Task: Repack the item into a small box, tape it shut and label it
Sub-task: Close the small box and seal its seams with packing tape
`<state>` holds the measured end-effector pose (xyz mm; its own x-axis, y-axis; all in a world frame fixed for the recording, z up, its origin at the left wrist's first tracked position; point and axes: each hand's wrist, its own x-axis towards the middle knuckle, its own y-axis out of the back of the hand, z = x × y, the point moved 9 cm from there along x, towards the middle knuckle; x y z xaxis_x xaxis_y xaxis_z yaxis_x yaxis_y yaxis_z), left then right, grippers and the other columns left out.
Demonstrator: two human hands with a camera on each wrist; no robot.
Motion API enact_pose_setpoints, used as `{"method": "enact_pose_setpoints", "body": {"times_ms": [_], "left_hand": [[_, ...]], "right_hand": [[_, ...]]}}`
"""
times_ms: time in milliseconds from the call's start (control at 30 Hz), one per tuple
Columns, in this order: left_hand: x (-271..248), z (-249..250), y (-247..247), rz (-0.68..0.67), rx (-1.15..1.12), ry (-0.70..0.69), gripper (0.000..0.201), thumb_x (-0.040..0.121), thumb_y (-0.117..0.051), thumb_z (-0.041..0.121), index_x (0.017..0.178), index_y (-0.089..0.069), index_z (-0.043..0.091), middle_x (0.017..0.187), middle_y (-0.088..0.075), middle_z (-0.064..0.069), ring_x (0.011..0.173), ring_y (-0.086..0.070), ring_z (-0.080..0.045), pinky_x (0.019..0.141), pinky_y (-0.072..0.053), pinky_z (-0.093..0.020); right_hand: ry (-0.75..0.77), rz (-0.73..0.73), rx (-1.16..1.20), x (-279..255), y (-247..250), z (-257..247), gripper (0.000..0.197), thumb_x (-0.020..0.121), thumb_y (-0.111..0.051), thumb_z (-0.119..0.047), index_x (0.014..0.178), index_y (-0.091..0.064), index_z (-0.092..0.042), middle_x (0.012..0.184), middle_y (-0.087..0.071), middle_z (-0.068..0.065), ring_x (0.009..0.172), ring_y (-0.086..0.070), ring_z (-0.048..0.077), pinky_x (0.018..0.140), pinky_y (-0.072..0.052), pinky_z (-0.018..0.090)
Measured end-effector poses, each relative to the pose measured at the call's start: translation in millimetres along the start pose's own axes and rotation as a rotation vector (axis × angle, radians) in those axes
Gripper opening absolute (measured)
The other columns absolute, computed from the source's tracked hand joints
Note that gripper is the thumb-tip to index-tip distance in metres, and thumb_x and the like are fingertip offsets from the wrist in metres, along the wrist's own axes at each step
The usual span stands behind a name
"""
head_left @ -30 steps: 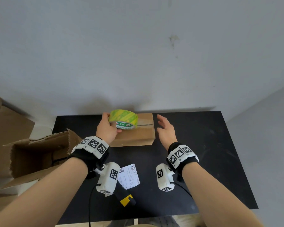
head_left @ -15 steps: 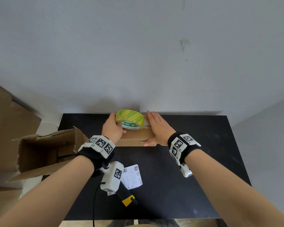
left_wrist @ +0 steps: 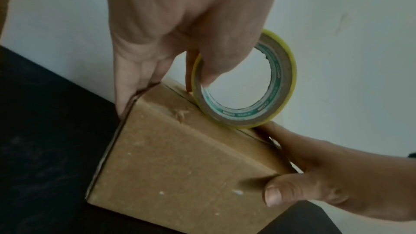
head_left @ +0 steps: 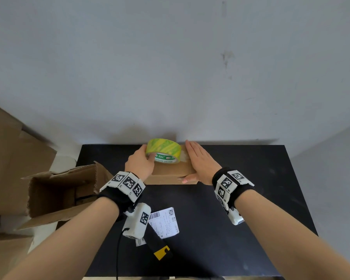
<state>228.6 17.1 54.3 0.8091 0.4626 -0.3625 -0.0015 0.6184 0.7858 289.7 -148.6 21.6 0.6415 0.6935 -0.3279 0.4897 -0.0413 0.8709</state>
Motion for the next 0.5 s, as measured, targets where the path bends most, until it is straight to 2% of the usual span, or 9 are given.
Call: {"method": "enact_pose_setpoints", "body": {"times_ms": [200, 333, 433, 500], "left_hand": [[-3.2, 14.3, -10.4, -0.023, -0.009, -0.070, 0.027, 0.097, -0.041, 0.020, 0.123, -0.043, 0.013, 0.108, -0.062, -0.017, 0.105, -0.055, -0.042, 0.083, -0.042, -0.040], [-1.0, 8.7, -7.3, -0.026, -0.060, -0.093, 0.032, 0.095, -0.040, 0.015, 0.128, -0.039, 0.014, 0.107, -0.062, -0.020, 0.101, -0.056, -0.043, 0.086, -0.046, -0.043], [-0.7, 11.0, -1.6, -0.022, -0.042, -0.117, 0.028, 0.094, -0.043, 0.014, 0.122, -0.040, 0.010, 0.106, -0.060, -0.022, 0.098, -0.056, -0.045, 0.082, -0.047, -0.043], [-1.9, 17.1, 4.5, -0.004, 0.039, -0.156, 0.026, 0.093, -0.047, 0.014, 0.118, -0.042, 0.008, 0.109, -0.059, -0.020, 0.101, -0.055, -0.043, 0.079, -0.043, -0.041]], "right_hand": [[-0.014, 0.003, -0.041, -12.9, 6.0, 16.9, 0.115, 0.076, -0.067, -0.053, 0.149, 0.009, -0.005, 0.158, 0.005, 0.010, 0.146, 0.006, 0.022, 0.119, -0.002, 0.033], [-0.009, 0.004, -0.049, -11.9, 4.9, 17.7, 0.114, 0.076, -0.066, -0.055, 0.149, 0.008, -0.006, 0.158, 0.005, 0.009, 0.146, 0.007, 0.022, 0.119, -0.003, 0.034], [-0.010, 0.004, -0.048, -13.5, 4.1, 18.9, 0.113, 0.077, -0.065, -0.055, 0.149, 0.008, -0.007, 0.158, 0.005, 0.008, 0.146, 0.007, 0.022, 0.119, -0.002, 0.034], [-0.008, 0.011, -0.055, -13.8, 4.0, 18.3, 0.112, 0.077, -0.064, -0.055, 0.149, 0.008, -0.007, 0.158, 0.005, 0.008, 0.146, 0.007, 0.022, 0.119, -0.004, 0.035]]}}
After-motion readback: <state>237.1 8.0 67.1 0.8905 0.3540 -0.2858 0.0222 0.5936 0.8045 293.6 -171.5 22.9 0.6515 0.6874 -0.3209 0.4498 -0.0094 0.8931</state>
